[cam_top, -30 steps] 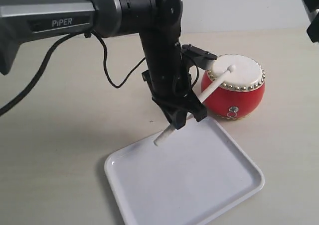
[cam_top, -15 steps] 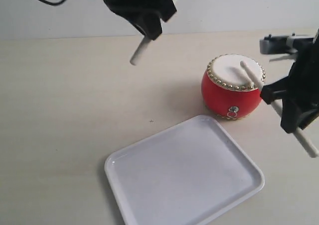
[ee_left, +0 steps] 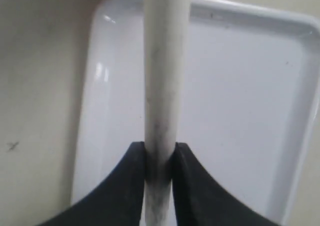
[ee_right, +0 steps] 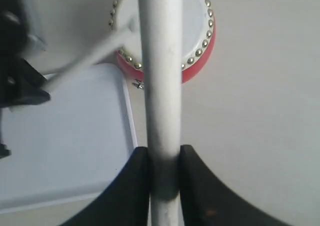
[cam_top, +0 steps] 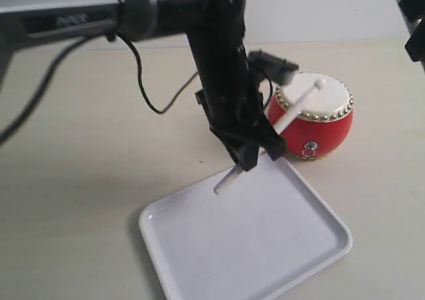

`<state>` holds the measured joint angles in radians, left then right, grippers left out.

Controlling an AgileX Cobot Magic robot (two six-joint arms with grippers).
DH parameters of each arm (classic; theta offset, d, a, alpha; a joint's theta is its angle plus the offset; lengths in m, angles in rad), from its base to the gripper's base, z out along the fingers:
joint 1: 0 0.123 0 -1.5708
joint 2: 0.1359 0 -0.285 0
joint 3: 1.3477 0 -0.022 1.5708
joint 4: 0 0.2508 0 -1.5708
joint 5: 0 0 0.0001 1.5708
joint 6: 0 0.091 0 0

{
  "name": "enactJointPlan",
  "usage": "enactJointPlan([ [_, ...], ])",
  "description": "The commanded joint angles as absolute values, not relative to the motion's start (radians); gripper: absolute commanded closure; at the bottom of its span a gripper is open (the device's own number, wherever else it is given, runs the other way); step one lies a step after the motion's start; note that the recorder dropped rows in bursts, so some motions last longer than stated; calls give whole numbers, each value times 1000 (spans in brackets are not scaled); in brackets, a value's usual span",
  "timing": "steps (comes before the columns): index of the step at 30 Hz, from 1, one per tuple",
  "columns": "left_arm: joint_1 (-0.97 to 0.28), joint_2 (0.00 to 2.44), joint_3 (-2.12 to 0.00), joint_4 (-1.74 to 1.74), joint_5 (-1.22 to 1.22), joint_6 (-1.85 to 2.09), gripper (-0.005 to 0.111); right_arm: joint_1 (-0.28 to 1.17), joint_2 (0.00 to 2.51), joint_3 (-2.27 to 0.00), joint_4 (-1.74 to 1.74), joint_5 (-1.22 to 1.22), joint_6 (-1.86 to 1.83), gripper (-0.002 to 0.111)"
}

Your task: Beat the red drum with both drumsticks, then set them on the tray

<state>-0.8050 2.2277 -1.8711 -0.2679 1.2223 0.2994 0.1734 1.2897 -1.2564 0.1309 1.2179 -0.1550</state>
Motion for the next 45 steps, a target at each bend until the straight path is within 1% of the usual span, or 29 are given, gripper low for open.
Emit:
enactJointPlan([
  [1,-818,2285,-1872,-272,1221,305,107,175,1257,-1225,97,1221,-153,108],
  [5,-807,2220,-1872,-269,1221,284,107,175,1311,-1180,91,1221,-153,108],
  [12,-780,1954,-1872,-243,1221,284,107,175,1548,-1027,139,1221,-168,108],
  [16,-759,1866,-1872,-229,1221,301,107,175,1638,-1005,141,1221,-175,108],
  [19,-743,1876,-1868,-210,1221,293,107,175,1612,-1020,141,1221,-175,108],
  [22,-737,1926,-1836,-217,1221,288,107,175,1520,-1050,137,1221,-175,108],
  [29,-773,2157,-1818,-248,1221,288,107,175,1275,-1117,127,1221,-173,108],
  [33,-788,2251,-1821,-252,1221,279,107,175,1209,-1117,114,1221,-173,108],
  [39,-799,2257,-1821,-258,1221,273,107,175,1223,-1117,113,1221,-173,108],
  [45,-797,2098,-1821,-220,1221,266,107,175,1361,-1091,126,1221,-173,108],
])
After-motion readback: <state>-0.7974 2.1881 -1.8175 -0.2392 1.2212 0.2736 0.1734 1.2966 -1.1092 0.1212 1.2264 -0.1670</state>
